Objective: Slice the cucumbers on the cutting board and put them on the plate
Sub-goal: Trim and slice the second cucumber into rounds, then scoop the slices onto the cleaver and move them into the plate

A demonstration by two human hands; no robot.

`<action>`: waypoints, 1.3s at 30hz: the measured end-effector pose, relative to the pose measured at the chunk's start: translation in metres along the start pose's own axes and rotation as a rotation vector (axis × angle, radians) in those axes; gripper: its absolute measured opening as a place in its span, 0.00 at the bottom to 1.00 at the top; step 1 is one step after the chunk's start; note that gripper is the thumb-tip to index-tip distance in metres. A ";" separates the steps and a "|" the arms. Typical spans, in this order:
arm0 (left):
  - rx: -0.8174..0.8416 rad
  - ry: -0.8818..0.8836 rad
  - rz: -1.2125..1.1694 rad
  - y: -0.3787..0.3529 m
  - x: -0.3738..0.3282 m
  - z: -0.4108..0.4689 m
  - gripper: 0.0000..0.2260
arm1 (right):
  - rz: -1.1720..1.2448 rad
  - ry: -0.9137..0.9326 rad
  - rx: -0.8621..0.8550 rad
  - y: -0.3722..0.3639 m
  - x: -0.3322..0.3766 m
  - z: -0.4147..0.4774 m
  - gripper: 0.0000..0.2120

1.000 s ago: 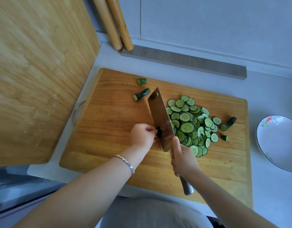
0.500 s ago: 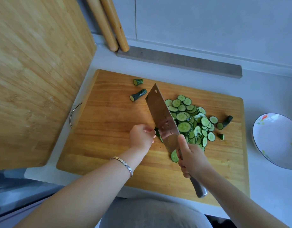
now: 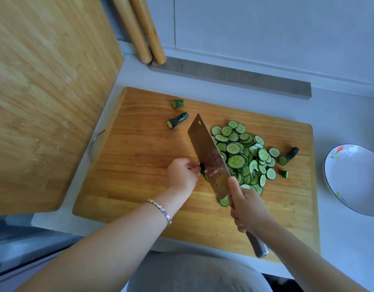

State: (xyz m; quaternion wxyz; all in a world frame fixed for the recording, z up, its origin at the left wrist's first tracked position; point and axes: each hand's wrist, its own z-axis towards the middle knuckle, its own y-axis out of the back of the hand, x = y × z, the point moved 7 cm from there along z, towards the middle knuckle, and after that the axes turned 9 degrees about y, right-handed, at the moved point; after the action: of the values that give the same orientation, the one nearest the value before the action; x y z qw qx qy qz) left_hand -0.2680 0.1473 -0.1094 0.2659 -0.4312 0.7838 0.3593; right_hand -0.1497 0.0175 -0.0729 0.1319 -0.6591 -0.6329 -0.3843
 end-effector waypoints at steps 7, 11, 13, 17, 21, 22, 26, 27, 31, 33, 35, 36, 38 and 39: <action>0.036 0.041 -0.020 0.000 0.005 0.001 0.05 | 0.047 0.010 -0.017 -0.018 -0.004 0.014 0.25; 0.037 0.024 -0.005 -0.001 0.005 0.001 0.06 | 0.101 0.054 -0.061 -0.024 -0.003 0.019 0.25; 0.018 0.007 0.030 -0.002 0.004 0.003 0.08 | 0.155 0.040 -0.051 -0.023 -0.001 0.018 0.26; 0.009 0.053 0.018 -0.010 -0.004 0.014 0.07 | 0.219 0.053 -0.062 0.000 0.004 0.007 0.26; 0.073 0.036 -0.001 -0.013 -0.022 0.012 0.05 | 0.101 0.123 -0.125 0.037 0.006 -0.006 0.24; 0.070 -0.003 0.015 -0.009 -0.028 0.009 0.05 | 0.022 0.159 -0.155 0.047 0.008 -0.008 0.24; -0.241 -0.532 0.200 0.031 -0.072 -0.022 0.05 | -0.333 0.315 -0.285 0.082 0.017 -0.019 0.25; -0.328 -0.708 0.236 0.039 -0.086 -0.035 0.05 | -0.431 0.326 -0.310 0.088 0.016 -0.020 0.25; -0.200 -1.195 0.384 0.028 -0.128 -0.071 0.10 | -0.804 0.353 -0.390 0.106 0.015 -0.025 0.26; 0.067 -1.189 0.655 0.000 -0.135 -0.070 0.17 | -0.924 0.374 -0.395 0.109 0.014 -0.028 0.26; 0.355 -1.023 1.025 -0.035 -0.125 -0.063 0.30 | -1.021 0.444 -0.447 0.113 0.017 -0.034 0.28; 0.444 -0.987 1.191 -0.050 -0.118 -0.062 0.33 | -1.059 0.460 -0.456 0.113 0.016 -0.036 0.30; 0.552 -1.003 1.406 -0.076 -0.109 -0.068 0.35 | -1.073 0.481 -0.475 0.117 0.013 -0.043 0.29; 0.602 -1.031 1.437 -0.090 -0.107 -0.075 0.35 | -1.058 0.519 -0.508 0.121 0.009 -0.046 0.27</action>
State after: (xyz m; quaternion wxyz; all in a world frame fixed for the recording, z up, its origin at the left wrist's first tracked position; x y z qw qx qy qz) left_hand -0.1463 0.1067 -0.0165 0.3954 0.4566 0.7078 0.3663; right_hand -0.0525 -0.0259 0.0018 -0.0870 -0.1540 -0.7092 -0.6824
